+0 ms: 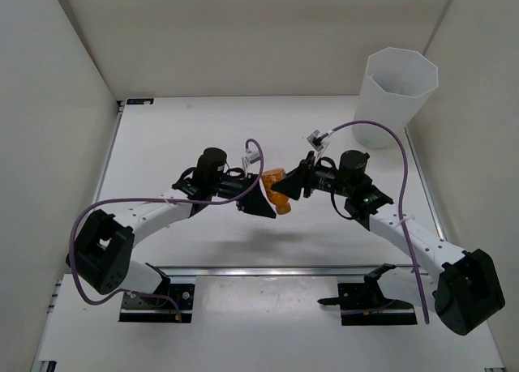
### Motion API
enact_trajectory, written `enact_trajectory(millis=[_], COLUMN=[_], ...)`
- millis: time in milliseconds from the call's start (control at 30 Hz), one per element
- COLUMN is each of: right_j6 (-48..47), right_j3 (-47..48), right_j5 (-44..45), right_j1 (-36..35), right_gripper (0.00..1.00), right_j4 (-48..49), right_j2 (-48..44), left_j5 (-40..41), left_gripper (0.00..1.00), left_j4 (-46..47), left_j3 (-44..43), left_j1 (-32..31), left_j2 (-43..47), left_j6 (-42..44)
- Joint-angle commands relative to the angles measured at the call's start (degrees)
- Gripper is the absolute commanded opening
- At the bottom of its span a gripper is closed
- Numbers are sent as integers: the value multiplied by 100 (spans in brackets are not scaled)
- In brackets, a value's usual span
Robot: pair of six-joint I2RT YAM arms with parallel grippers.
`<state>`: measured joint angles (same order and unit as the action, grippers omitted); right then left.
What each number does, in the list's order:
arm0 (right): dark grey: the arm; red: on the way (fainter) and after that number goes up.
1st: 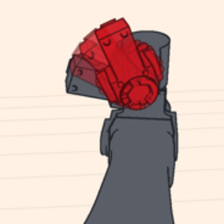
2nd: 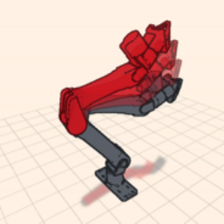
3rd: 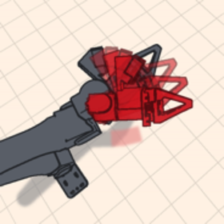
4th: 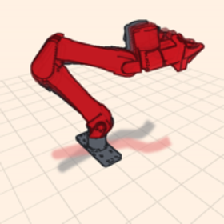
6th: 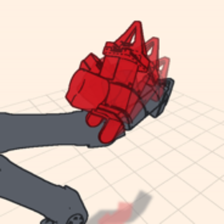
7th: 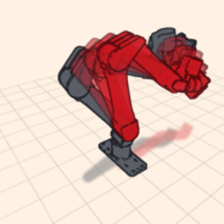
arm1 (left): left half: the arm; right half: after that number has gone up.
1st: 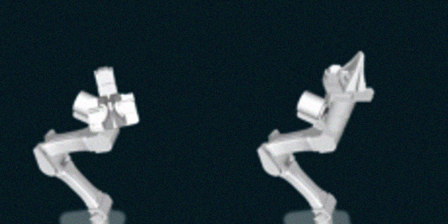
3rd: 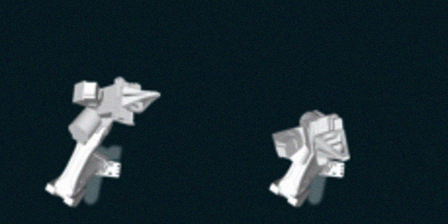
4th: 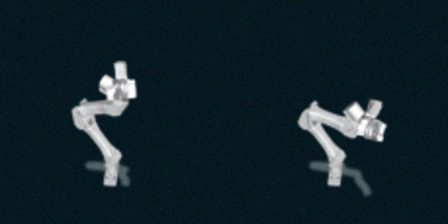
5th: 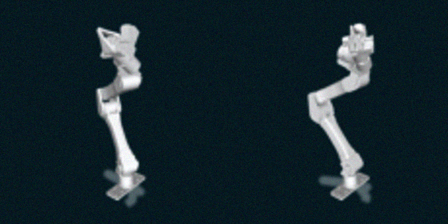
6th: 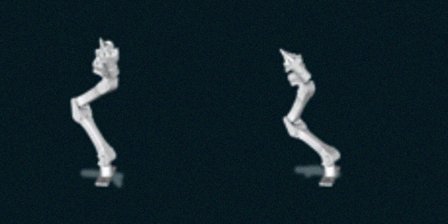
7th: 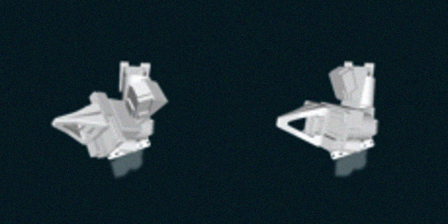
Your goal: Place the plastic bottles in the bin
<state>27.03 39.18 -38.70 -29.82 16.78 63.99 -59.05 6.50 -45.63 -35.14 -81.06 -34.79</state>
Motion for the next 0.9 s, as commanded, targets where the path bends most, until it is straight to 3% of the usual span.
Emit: enact_trajectory(millis=[0,67,200,233,267,367,500,600,767,867], right_j6=[40,-66,-424,-496,-653,-1243,-929,-926,-1376,-1445], right_j3=[292,502,845,1098,1431,2442,3341,4541,7030,8438], right_j5=[-112,-69,-260,-287,-79,327,1047,793,1276,1451], right_j1=[274,468,1039,1301,1547,2276,3552,4195,4502,4652], right_gripper=[1,0,0,0,0,0,0,0,0,0], right_j4=[160,-77,-403,-638,-988,-1615,-1827,-1721,-2616,-2942], right_j2=[-255,-316,-343,-334,-265,78,858,1640,3704,4698], left_j5=[-151,-221,-64,-133,-38,270,1803,2781,3126,3398], left_gripper=[59,63,81,83,93,98,99,99,99,99], left_j4=[588,747,265,194,2,-647,-2457,-3162,-3085,-3312], left_j3=[36,176,150,159,177,81,-384,-683,-684,-991], left_j1=[164,314,639,761,832,1131,1333,1508,2369,2494], left_j2=[406,643,933,1029,1091,1206,1233,1197,1215,943], left_j6=[-299,-424,-187,-126,-29,505,1227,1545,1281,1360])
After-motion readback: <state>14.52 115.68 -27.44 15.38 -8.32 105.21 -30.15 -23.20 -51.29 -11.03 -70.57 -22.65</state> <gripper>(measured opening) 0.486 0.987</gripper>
